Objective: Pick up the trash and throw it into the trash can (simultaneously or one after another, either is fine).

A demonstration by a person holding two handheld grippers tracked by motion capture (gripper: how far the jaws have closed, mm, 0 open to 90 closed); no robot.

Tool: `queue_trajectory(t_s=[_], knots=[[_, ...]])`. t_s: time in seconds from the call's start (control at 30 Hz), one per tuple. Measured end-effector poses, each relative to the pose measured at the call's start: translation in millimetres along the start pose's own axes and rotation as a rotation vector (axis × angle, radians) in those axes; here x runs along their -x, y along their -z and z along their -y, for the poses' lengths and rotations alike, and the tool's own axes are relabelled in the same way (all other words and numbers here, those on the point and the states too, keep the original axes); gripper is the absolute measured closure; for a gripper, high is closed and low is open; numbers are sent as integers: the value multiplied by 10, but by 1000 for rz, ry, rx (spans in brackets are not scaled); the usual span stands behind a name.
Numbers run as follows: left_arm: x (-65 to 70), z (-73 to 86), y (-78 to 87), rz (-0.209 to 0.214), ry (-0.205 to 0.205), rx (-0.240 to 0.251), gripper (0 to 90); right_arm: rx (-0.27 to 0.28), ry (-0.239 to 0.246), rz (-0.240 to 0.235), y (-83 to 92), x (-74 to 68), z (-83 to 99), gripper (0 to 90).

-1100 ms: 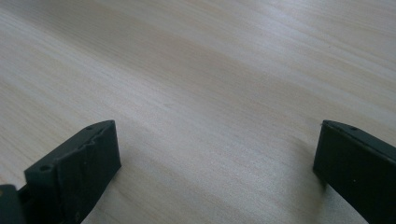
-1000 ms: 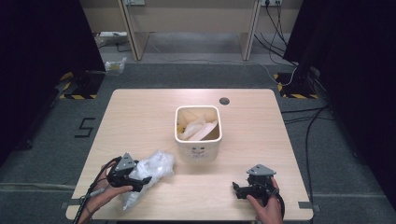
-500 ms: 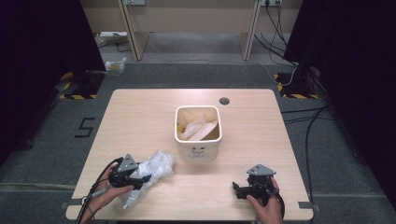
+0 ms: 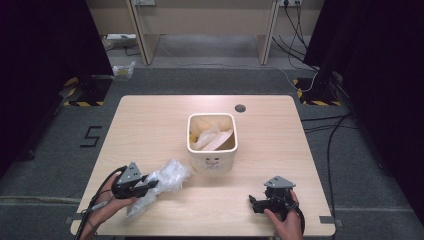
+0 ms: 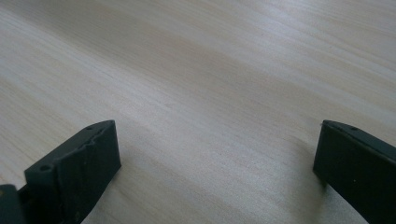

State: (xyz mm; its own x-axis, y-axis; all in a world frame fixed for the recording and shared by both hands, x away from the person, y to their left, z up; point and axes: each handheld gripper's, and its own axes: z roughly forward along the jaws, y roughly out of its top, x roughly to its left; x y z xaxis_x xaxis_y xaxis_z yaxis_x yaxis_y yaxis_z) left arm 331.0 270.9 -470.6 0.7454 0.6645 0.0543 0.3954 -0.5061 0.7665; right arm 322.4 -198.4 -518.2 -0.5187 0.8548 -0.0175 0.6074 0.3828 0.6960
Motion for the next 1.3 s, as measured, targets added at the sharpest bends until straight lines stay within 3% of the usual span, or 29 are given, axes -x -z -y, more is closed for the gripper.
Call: queue_trajectory(t_s=[0.43, 0.73, 1.3], knots=[[-189, -184, 227, -24, 33, 73, 699, 1, 0, 0, -2, 0, 0, 5], [-337, -435, 403, -58, 33, 110, 698, 2, -1, -1, -2, 0, 0, 5], [-493, -912, 516, -48, 21, 161, 697, 1, -2, -3, -3, 0, 0, 4]])
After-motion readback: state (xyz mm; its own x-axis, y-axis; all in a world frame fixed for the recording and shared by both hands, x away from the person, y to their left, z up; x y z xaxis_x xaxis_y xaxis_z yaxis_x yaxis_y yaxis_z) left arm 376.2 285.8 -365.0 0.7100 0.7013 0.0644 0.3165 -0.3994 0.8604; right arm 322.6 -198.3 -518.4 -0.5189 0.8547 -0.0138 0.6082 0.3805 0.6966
